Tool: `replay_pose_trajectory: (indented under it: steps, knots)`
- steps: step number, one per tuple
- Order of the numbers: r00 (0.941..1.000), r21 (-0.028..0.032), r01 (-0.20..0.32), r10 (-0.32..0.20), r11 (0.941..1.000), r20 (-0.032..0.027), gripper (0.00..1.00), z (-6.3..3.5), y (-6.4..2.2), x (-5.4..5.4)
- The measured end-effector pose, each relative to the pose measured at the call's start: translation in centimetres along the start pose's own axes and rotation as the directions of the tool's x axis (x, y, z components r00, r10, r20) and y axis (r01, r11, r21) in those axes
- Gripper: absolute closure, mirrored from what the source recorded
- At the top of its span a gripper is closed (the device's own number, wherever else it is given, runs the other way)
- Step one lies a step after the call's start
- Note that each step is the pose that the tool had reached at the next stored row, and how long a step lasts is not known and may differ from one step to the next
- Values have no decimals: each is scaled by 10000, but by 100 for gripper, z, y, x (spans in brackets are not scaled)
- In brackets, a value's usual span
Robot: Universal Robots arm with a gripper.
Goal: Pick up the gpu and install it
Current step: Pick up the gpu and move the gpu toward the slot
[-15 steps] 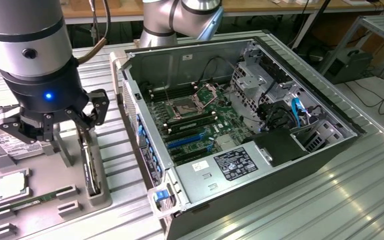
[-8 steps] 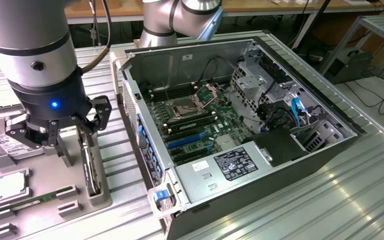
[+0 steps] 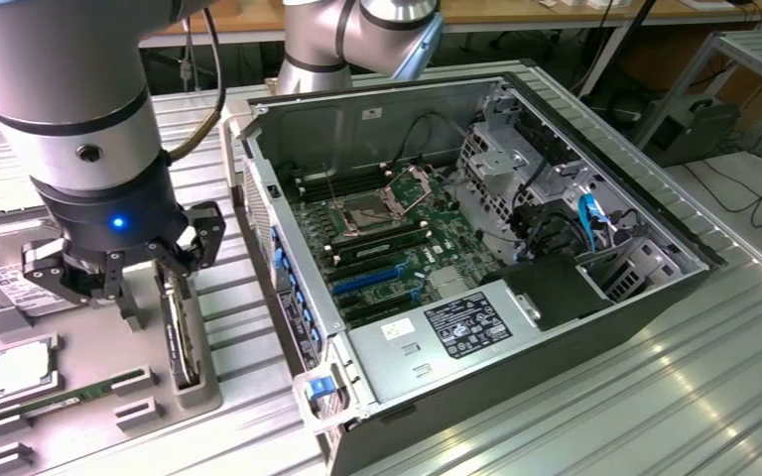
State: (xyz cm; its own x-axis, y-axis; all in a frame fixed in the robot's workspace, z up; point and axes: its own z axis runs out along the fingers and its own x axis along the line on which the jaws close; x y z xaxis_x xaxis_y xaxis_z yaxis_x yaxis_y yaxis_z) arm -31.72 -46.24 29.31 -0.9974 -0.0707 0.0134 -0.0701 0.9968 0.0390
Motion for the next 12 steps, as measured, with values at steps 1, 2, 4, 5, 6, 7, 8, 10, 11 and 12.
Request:
replay_pose_trajectory:
  steps: [1, 2, 4, 5, 6, 7, 8, 10, 11, 12]
  knots:
    - [10000, 0, 0, 0, 10000, 0, 45, 20, -1, -1]
    - [10000, 0, 0, 0, 10000, 1, 45, 39, -2, -2]
    - [10000, 0, 0, 0, 10000, 0, 45, 77, -3, -3]
    - [10000, 0, 0, 0, 10000, 0, 45, 94, -4, -3]
    - [10000, 0, 0, 0, 10000, 1, 45, 118, -5, -4]
    - [10000, 0, 0, 0, 10000, 0, 45, 140, -6, -4]
    - [10000, 0, 0, 0, 10000, 1, 45, 159, -6, -4]
    - [10000, 0, 0, 0, 10000, 1, 45, 199, -8, -5]
    - [10000, 1, 0, 0, 10000, -1, 45, 215, -9, -5]
    - [10000, 1, -1, 1, 10000, 0, 45, 233, -9, -6]
